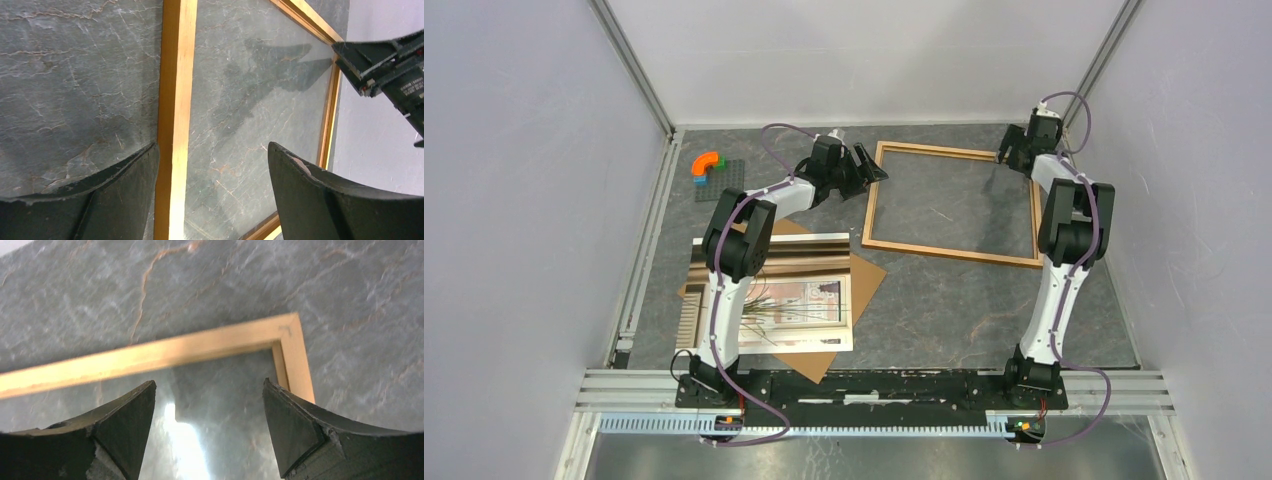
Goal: Put the photo into the frame
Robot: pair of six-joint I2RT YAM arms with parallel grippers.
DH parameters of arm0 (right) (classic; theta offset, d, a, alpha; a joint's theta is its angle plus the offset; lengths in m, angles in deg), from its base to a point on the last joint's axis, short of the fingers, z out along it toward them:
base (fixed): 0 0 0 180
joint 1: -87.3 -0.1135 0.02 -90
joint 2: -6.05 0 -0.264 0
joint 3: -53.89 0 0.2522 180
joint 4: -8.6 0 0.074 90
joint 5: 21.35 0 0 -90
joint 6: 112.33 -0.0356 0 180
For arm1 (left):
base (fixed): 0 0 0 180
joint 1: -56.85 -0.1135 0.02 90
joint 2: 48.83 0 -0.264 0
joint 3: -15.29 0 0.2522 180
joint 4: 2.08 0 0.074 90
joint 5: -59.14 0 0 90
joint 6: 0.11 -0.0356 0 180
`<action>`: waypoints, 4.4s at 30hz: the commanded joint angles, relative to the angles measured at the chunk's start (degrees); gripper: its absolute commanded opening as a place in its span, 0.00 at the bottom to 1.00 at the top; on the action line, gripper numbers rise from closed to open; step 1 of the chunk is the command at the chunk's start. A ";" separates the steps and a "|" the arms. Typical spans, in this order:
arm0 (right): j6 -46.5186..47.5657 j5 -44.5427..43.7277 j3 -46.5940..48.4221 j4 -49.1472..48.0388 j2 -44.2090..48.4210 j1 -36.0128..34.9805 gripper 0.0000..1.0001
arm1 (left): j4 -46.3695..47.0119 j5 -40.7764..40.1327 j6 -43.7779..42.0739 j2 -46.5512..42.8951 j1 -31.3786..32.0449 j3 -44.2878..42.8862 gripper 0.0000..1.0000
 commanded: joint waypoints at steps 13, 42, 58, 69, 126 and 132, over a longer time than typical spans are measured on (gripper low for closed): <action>0.15 10.42 -29.71 -7.60 28.38 -12.31 0.84 | 0.31 2.17 0.57 2.38 1.50 -2.54 0.85; -30.69 22.24 -77.54 -27.83 62.82 -50.98 0.78 | -38.51 -16.43 -1.78 -81.78 3.37 55.35 0.97; -47.05 21.46 -83.96 -55.00 44.88 -65.18 0.71 | -33.75 -18.49 7.03 -77.92 3.44 69.26 1.00; -56.57 23.49 -84.16 -73.47 33.28 -67.48 0.69 | -31.66 -18.14 8.09 -76.83 3.39 71.57 1.00; -12.22 33.29 -47.63 -9.50 37.25 -55.59 0.00 | -43.75 -8.46 -9.21 -90.92 3.41 47.31 1.00; 10.71 30.76 -42.96 21.27 52.04 -38.88 0.00 | -44.89 -5.25 -13.97 -89.62 3.43 42.49 1.00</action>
